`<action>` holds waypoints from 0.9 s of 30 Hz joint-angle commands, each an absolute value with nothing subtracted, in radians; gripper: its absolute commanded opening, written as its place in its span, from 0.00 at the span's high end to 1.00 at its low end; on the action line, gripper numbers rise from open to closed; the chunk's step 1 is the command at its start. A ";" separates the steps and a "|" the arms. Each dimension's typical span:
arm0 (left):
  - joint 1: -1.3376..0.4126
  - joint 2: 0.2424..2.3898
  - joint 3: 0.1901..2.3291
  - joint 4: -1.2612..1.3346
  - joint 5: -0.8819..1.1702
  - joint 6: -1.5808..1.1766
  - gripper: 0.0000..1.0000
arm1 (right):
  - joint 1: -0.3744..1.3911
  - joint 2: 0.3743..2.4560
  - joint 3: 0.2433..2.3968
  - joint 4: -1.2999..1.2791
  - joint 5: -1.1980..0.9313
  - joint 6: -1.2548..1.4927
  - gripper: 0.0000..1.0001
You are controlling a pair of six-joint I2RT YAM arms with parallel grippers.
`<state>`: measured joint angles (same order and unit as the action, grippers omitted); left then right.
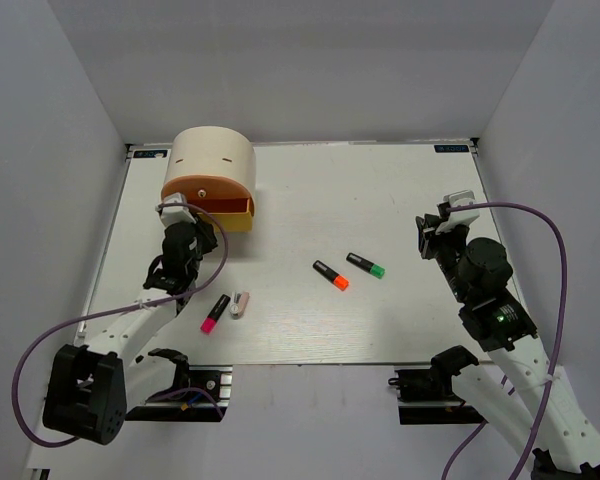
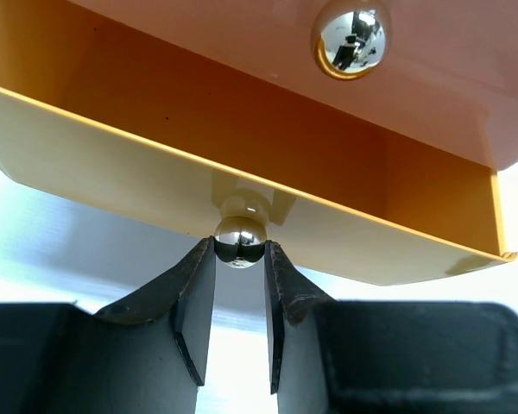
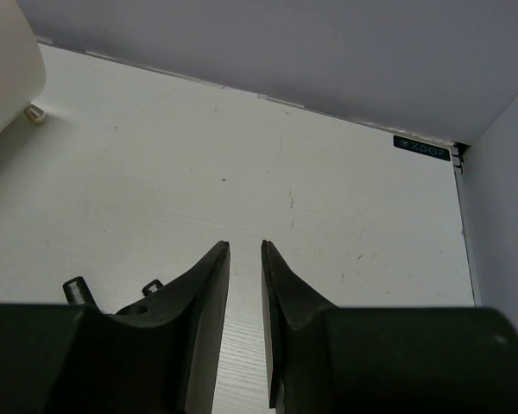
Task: Sort the stationery into containers
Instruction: Open the drawer in the storage box.
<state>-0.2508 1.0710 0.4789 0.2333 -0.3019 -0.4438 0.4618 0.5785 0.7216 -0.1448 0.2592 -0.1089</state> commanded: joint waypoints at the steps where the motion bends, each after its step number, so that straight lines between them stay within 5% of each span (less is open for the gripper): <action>1: -0.252 1.032 0.463 0.184 -0.311 -0.463 0.80 | 0.468 0.568 0.718 -0.090 0.267 -0.103 0.72; 11: -0.261 1.005 0.454 0.166 -0.302 -0.472 0.84 | 0.471 0.572 0.718 -0.091 0.265 -0.104 0.72; 15: -0.261 1.005 0.454 0.166 -0.302 -0.472 0.47 | 0.472 0.574 0.716 -0.089 0.265 -0.103 0.71; 18: -0.261 1.005 0.463 0.155 -0.293 -0.472 0.29 | 0.476 0.577 0.718 -0.092 0.262 -0.106 0.65; 27: -0.261 0.919 0.509 -0.006 -0.281 -0.524 0.16 | 0.480 0.603 0.719 -0.106 0.229 -0.120 0.51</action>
